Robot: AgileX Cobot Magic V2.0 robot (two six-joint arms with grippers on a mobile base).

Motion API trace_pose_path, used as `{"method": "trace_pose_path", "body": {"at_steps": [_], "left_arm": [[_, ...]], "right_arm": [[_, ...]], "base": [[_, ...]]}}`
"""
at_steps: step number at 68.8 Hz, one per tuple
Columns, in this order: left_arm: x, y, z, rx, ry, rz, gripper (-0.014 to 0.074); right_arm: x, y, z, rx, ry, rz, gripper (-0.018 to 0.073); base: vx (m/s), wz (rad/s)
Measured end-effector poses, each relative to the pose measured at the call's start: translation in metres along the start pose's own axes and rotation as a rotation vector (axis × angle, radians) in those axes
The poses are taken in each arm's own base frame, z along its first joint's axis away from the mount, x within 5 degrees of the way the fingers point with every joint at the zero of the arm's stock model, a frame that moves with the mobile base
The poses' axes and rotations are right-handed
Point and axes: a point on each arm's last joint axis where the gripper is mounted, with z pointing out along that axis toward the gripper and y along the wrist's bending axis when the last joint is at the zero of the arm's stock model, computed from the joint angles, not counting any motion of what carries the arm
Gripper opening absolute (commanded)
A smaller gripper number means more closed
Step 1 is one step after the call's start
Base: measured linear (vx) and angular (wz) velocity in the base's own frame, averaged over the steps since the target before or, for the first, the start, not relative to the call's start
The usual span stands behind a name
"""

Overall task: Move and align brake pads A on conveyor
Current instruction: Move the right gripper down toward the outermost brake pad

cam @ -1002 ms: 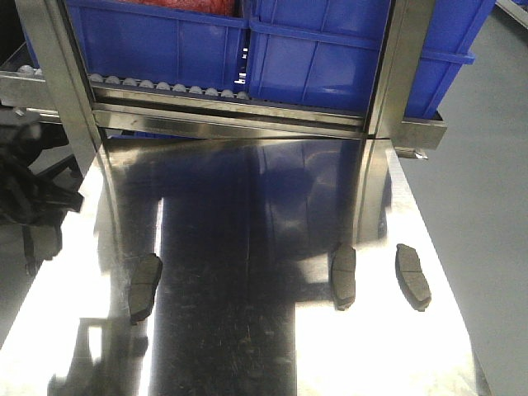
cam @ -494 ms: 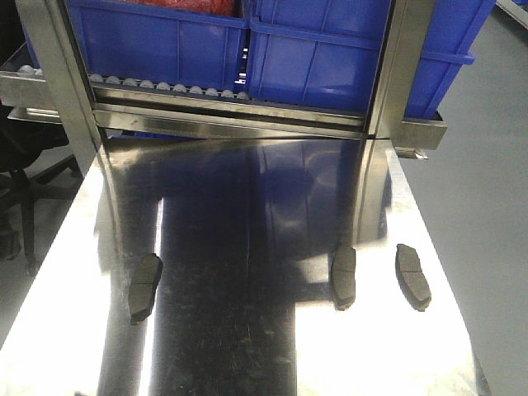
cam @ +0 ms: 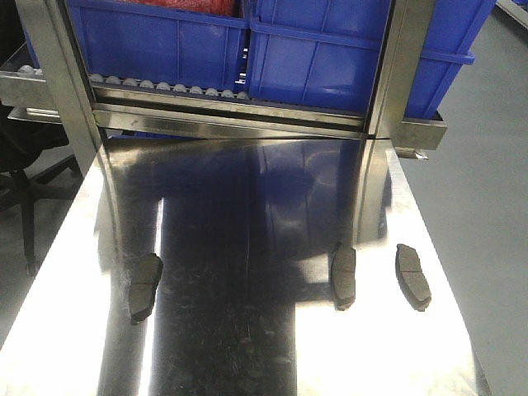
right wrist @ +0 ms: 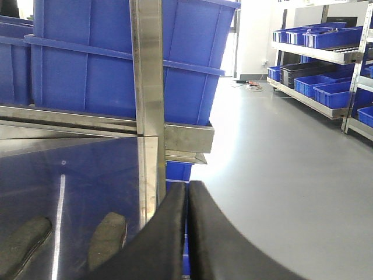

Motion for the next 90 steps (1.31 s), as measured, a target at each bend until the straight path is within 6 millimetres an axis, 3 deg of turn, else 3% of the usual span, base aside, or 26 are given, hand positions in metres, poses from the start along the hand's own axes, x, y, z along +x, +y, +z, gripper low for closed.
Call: {"method": "trace_pose_path", "body": {"at_steps": [79, 90], "left_arm": [[-0.001, 0.000, -0.001, 0.000, -0.010, -0.003, -0.0006], [-0.001, 0.000, -0.001, 0.000, -0.010, -0.003, -0.0006]], "right_arm": [[0.000, 0.000, 0.000, 0.000, -0.002, -0.002, -0.0010], [-0.012, 0.000, -0.001, -0.004, -0.138, 0.030, -0.0010]], "base": [[0.00, 0.00], [0.00, 0.00]]}}
